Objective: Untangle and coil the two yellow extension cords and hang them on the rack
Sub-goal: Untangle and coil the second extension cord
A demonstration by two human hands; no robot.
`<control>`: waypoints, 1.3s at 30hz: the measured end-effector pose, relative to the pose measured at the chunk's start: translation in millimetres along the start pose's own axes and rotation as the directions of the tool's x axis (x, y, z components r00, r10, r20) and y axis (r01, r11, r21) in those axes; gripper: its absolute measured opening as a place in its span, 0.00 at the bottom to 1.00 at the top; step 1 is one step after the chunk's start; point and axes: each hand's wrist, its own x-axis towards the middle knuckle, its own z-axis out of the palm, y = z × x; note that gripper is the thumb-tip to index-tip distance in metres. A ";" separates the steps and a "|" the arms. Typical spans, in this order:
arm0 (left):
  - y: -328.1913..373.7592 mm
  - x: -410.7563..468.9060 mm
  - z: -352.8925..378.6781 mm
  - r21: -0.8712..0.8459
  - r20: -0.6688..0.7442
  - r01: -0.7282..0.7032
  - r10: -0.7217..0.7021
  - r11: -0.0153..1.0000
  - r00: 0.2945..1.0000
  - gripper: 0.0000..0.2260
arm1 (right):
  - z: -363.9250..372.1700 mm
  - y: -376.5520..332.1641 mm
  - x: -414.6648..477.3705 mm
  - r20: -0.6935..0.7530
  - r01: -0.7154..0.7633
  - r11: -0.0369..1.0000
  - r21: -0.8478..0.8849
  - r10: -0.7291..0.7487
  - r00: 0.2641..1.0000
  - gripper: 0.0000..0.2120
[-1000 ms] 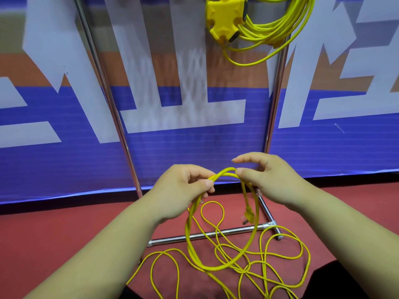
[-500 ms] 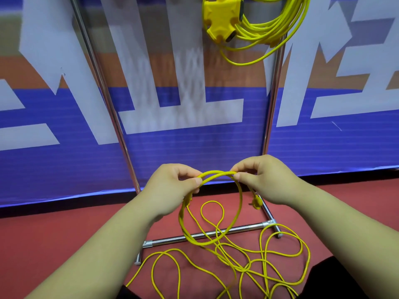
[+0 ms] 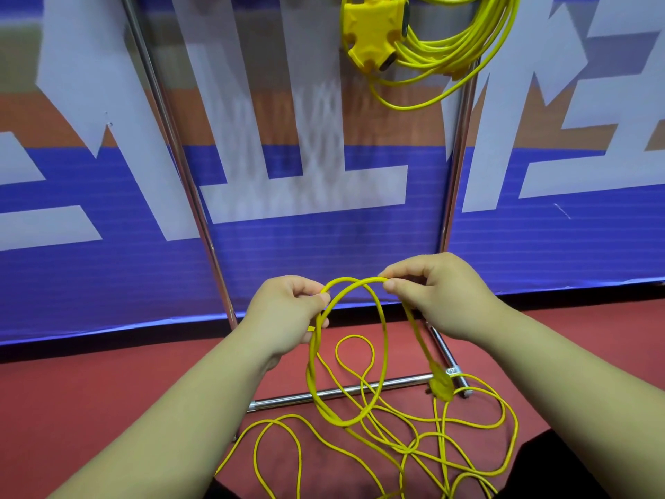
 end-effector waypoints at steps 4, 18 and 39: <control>0.6 -0.4 0.2 -0.023 0.019 -0.036 0.037 0.999 0.999 0.03 | 4.5 2.0 -0.4 -0.008 -0.116 0.972 0.205 0.120 0.993 0.04; 3.3 3.9 3.6 -0.200 -0.035 -0.089 0.084 0.976 0.996 0.05 | 24.2 -2.7 -0.7 -0.065 -0.167 0.906 0.390 0.208 0.976 0.03; 14.2 -3.0 -9.1 -0.341 0.029 -0.138 0.157 0.930 0.987 0.07 | 14.9 -1.4 3.3 -0.140 -0.117 0.880 0.460 0.202 0.969 0.09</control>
